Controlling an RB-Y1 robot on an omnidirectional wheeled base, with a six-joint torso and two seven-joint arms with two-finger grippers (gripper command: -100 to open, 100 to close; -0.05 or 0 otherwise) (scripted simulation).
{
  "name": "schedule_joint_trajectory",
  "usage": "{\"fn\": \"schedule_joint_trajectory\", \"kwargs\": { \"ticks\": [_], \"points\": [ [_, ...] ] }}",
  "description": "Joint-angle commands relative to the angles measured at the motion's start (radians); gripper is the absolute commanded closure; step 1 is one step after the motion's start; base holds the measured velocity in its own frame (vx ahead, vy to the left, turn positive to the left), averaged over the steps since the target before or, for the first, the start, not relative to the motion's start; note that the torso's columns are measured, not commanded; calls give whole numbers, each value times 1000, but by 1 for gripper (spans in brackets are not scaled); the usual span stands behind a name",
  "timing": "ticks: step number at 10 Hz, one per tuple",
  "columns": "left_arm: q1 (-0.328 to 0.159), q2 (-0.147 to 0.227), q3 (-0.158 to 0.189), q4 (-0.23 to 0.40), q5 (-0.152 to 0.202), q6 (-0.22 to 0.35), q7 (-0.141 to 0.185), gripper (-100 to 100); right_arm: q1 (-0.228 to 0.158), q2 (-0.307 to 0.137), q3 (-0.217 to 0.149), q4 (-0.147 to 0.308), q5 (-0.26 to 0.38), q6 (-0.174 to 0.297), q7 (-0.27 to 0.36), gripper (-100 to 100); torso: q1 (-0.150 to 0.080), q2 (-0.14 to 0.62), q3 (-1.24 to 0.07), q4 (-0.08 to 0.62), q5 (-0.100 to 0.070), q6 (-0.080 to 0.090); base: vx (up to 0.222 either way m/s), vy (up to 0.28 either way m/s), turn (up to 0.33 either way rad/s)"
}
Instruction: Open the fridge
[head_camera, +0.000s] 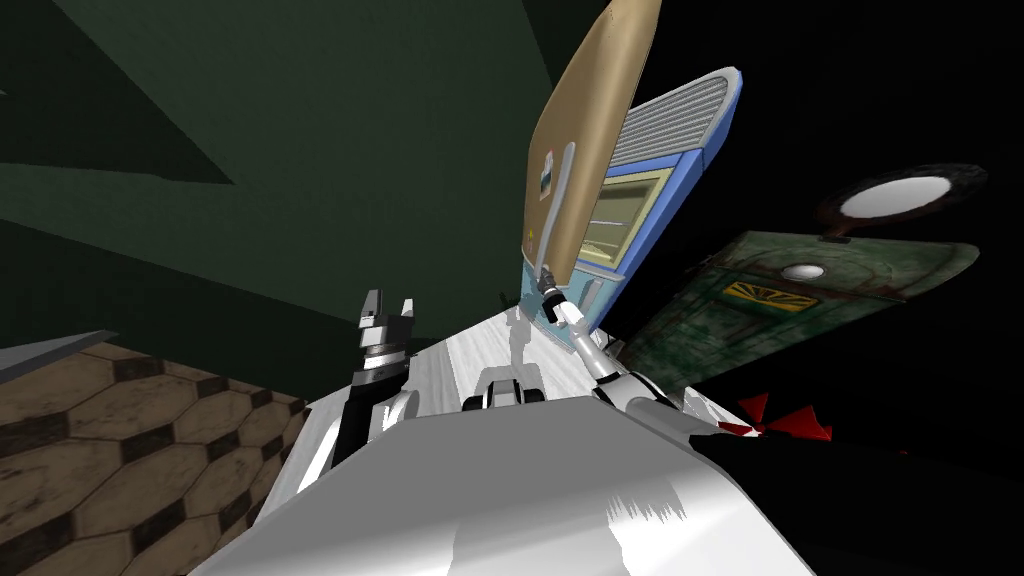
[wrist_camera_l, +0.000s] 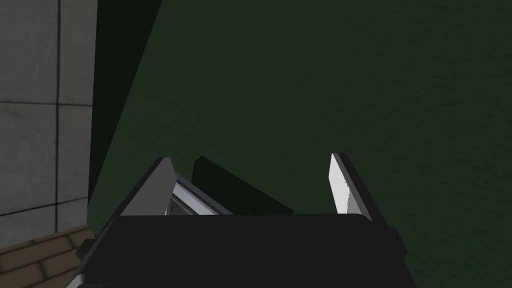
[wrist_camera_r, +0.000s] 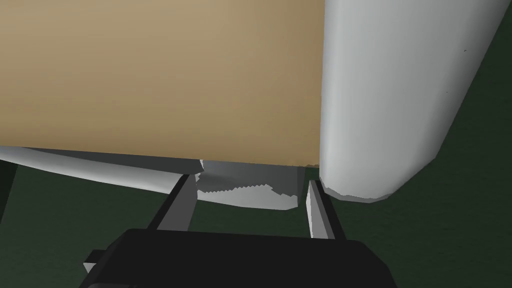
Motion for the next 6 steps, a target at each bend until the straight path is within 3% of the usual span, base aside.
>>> {"fn": "schedule_joint_trajectory", "kwargs": {
  "ticks": [1,3,6],
  "points": [
    [0,0,0,0,0,0,0,0,-7,11,-22,2,15,46,13,100,-8,2,1,1,-1,1,97,297,-1],
    [0,0,0,0,0,0,0,0,-7,16,-32,5,22,72,21,100,-15,-2,-2,3,-2,3,70,229,-25],
    [0,0,0,0,0,0,0,0,-7,22,-42,7,29,98,28,100,-5,-2,-2,2,-1,2,41,253,-30]
  ]
}}
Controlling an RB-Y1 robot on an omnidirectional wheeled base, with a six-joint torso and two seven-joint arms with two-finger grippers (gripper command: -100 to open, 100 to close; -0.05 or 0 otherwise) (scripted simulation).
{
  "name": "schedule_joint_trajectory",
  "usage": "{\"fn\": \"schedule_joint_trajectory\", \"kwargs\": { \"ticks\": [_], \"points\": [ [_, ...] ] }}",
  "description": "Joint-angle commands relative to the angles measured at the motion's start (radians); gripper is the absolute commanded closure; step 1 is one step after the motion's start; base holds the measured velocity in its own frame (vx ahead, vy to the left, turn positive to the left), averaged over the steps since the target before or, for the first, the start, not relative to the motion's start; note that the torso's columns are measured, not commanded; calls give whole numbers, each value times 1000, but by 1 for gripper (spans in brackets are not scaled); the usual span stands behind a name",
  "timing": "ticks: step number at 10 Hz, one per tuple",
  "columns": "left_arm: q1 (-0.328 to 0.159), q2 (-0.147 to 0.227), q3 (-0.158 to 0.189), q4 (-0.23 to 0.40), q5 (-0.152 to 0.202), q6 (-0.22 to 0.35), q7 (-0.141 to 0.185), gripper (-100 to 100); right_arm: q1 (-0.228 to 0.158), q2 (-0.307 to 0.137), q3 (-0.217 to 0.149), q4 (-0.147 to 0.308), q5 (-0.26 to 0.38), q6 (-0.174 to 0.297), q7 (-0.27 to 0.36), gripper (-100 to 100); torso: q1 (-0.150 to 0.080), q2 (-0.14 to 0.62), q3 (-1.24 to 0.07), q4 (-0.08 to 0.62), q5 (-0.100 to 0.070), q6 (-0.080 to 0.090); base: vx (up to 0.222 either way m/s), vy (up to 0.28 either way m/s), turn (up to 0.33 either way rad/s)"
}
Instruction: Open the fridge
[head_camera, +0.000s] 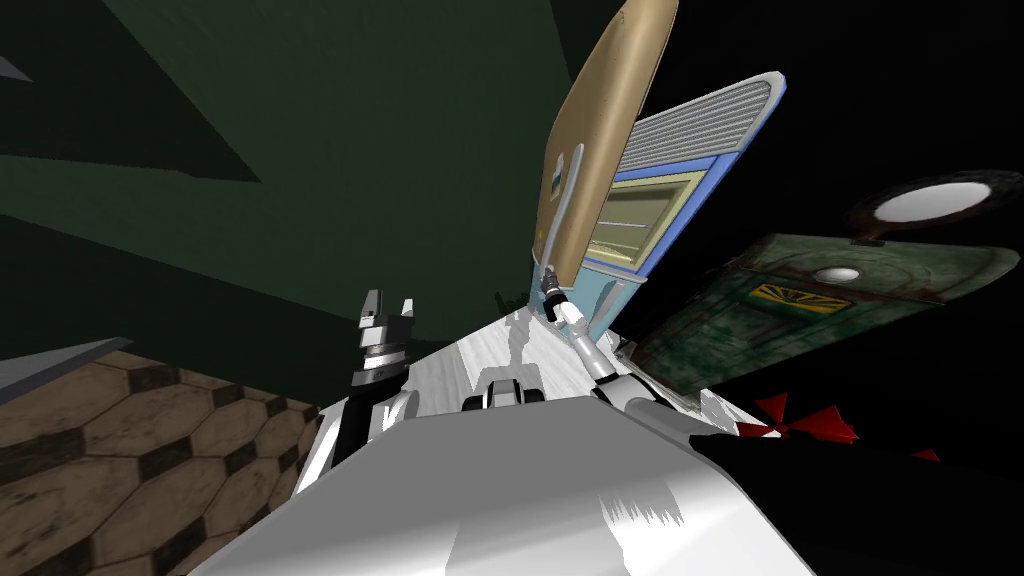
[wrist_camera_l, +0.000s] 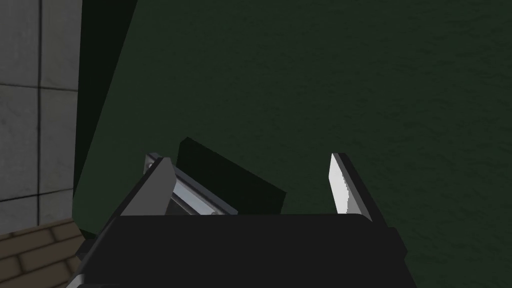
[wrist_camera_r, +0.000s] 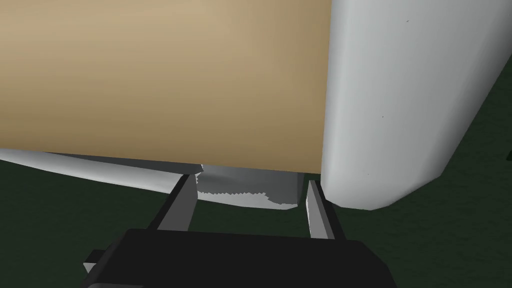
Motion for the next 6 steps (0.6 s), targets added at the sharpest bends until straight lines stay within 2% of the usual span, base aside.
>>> {"fn": "schedule_joint_trajectory", "kwargs": {
  "ticks": [1,2,3,4,5,6],
  "points": [
    [0,0,0,0,0,0,0,0,-10,14,-38,6,30,37,3,100,-3,3,2,0,0,0,85,259,-20],
    [0,0,0,0,0,0,0,0,-10,19,-48,8,37,63,11,100,-3,1,1,-1,0,1,57,371,-52],
    [0,0,0,0,0,0,0,0,-10,19,-48,8,37,63,11,100,1,4,3,-2,0,1,49,297,-21],
    [0,0,0,0,0,0,0,0,-11,25,-57,11,44,89,18,100,-4,8,6,-1,-1,2,68,335,-13],
    [0,0,0,0,0,0,0,0,-9,26,-49,8,43,74,14,100,-1,12,8,-2,-2,2,33,178,-14],
    [0,0,0,0,0,0,0,0,-8,35,-62,5,58,104,20,100,-9,18,12,-1,-3,3,87,193,4]
  ]
}}
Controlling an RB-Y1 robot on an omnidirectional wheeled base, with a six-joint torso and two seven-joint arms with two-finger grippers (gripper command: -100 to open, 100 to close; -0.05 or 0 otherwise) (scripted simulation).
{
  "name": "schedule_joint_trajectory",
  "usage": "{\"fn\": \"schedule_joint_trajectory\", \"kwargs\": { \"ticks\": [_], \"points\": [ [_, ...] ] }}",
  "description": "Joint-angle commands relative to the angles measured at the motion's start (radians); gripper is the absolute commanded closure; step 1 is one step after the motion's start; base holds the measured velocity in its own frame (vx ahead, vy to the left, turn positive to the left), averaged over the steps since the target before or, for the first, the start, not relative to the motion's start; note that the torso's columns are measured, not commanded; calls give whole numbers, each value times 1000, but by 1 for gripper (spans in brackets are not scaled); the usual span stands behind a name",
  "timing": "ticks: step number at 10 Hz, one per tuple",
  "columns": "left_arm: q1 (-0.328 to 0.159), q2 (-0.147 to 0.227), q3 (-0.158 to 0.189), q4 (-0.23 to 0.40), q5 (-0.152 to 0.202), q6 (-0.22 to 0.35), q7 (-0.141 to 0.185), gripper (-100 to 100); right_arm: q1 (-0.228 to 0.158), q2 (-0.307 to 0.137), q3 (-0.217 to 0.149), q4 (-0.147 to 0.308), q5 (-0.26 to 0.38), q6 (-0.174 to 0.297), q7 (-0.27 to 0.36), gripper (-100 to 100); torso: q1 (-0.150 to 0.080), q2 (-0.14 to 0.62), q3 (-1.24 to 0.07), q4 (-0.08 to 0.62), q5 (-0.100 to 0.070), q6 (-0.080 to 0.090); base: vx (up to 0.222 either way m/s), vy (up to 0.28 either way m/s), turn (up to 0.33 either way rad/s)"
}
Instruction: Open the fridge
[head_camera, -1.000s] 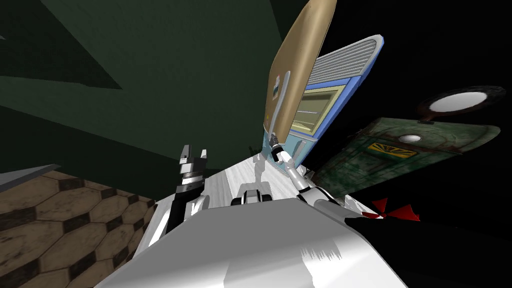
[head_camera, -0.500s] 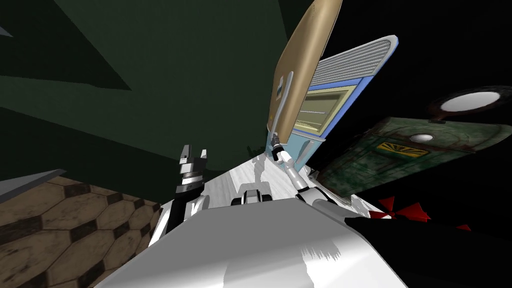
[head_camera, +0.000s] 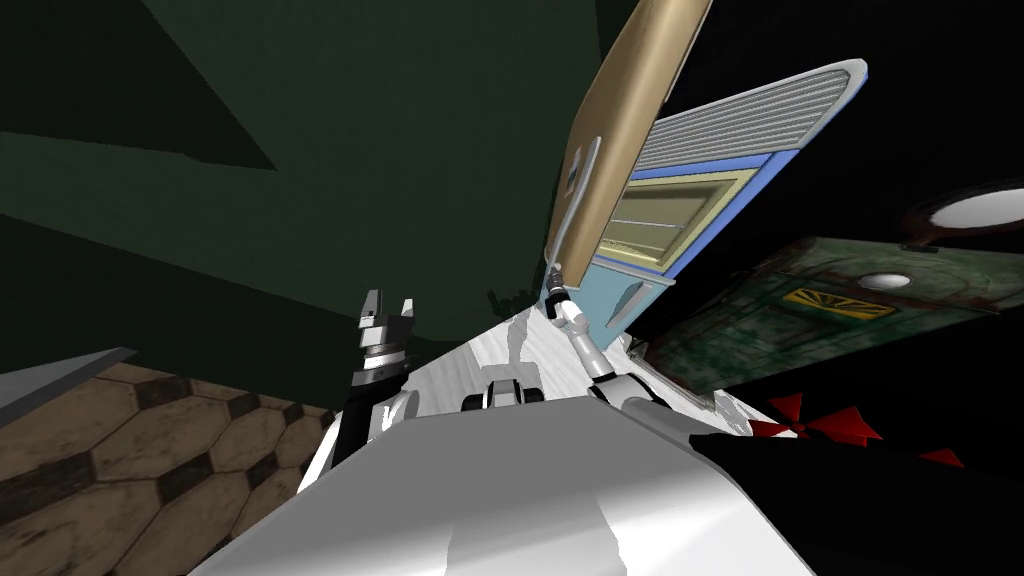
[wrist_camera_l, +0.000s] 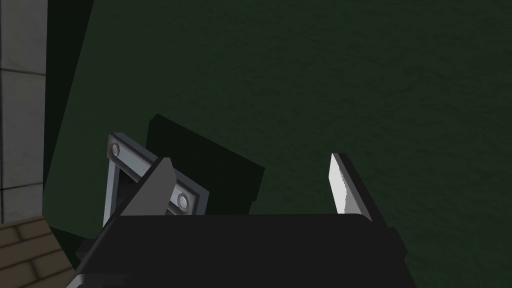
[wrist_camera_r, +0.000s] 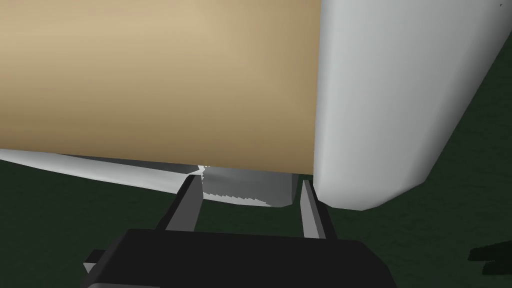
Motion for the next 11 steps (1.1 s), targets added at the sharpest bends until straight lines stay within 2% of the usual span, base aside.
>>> {"fn": "schedule_joint_trajectory", "kwargs": {
  "ticks": [1,2,5,6,8,9,10,11],
  "points": [
    [0,0,0,0,0,0,0,0,3,13,-24,-6,24,53,12,100,3,-2,-1,1,0,1,139,254,-58],
    [0,0,0,0,0,0,0,0,3,13,-24,-6,24,53,12,100,7,-5,-3,1,2,1,135,261,-28],
    [0,0,0,0,0,0,0,0,7,26,-49,-13,48,106,24,100,4,-9,-6,3,4,0,146,263,-4],
    [0,0,0,0,0,0,0,0,7,26,-49,-13,48,106,24,100,5,-11,-7,4,4,1,126,217,-12],
    [0,0,0,0,0,0,0,0,10,40,-73,-19,73,159,36,100,-2,-10,-6,5,2,4,183,252,-15],
    [0,0,0,0,0,0,0,0,10,40,-73,-19,73,159,36,100,2,-10,-6,4,3,4,123,237,-24],
    [0,0,0,0,0,0,0,0,12,46,-85,-22,85,185,42,100,-2,-7,-5,6,3,3,133,263,-8],
    [0,0,0,0,0,0,0,0,-23,60,-68,5,49,180,81,-100,2,-6,-4,6,3,3,26,135,19]
  ]
}}
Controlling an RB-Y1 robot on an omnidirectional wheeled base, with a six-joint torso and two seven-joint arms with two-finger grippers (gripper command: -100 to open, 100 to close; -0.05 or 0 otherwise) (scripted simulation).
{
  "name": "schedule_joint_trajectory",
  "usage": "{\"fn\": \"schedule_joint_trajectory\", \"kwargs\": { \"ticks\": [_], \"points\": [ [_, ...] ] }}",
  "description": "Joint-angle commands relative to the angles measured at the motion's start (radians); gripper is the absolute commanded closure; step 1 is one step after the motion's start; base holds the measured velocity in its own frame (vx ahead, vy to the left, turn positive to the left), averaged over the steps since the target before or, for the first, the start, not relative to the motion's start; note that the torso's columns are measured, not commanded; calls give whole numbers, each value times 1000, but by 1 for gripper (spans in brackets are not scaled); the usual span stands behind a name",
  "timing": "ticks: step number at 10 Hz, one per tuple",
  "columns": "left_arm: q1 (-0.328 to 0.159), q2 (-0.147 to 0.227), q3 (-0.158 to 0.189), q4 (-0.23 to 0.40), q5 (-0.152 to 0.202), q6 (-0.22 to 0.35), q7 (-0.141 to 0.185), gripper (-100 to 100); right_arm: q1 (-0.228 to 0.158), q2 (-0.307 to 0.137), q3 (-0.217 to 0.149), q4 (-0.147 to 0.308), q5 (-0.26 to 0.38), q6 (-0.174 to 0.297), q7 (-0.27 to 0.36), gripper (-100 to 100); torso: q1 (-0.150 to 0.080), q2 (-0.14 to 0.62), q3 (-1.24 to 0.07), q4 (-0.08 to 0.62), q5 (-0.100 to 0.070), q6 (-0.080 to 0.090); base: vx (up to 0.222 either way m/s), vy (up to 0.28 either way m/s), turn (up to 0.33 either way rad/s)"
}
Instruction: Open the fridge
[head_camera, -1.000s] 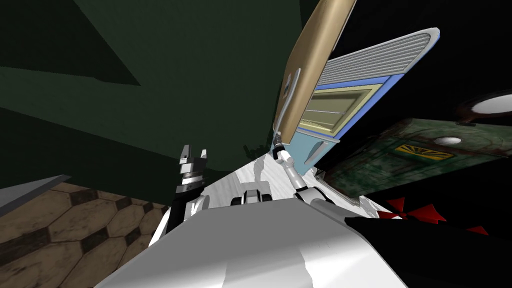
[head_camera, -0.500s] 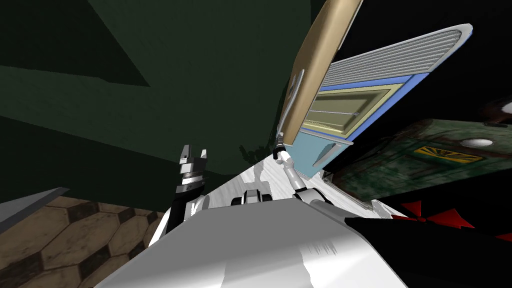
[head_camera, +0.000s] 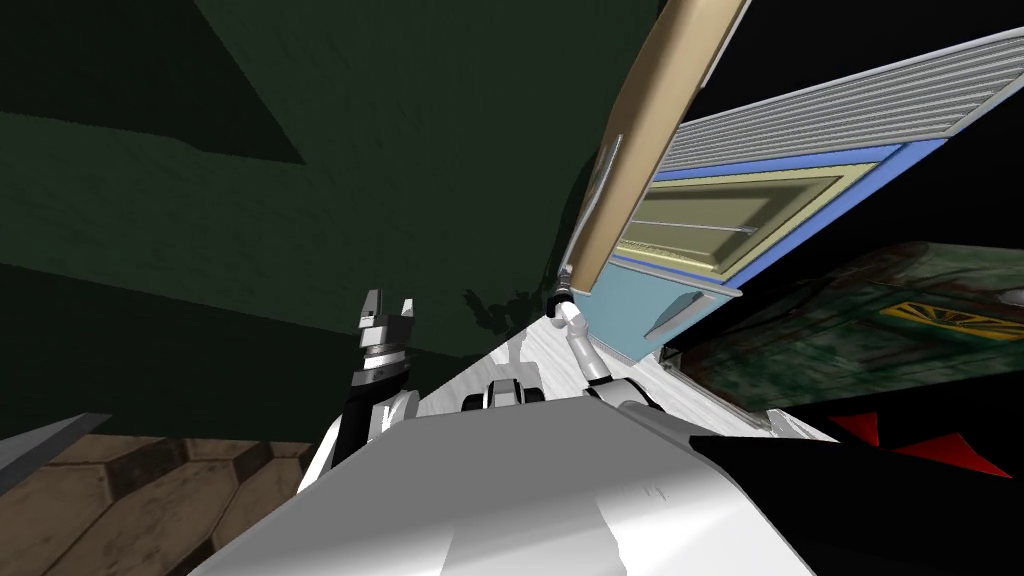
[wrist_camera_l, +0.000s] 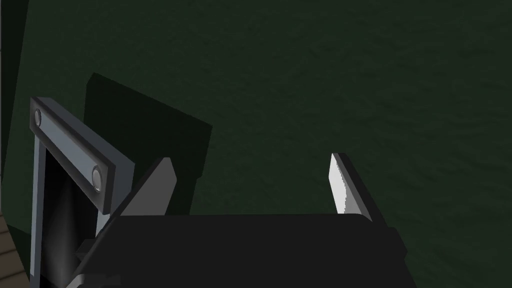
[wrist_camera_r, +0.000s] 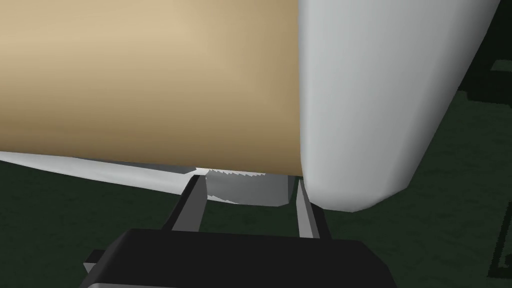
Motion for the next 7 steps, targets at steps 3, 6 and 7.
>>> {"fn": "schedule_joint_trajectory", "kwargs": {
  "ticks": [3,6,7],
  "points": [
    [-1,1,0,0,0,0,0,0,-104,-2,-12,49,-88,24,103,-100,-6,15,10,-1,-4,2,-70,-59,31],
    [0,0,0,0,0,0,0,0,-166,-3,-20,79,-141,39,165,-100,12,8,6,-2,2,-4,-70,-29,6],
    [0,0,0,0,0,0,0,0,-187,-3,-22,89,-159,44,186,-100,13,7,5,1,3,-4,-49,1,36]
  ]
}}
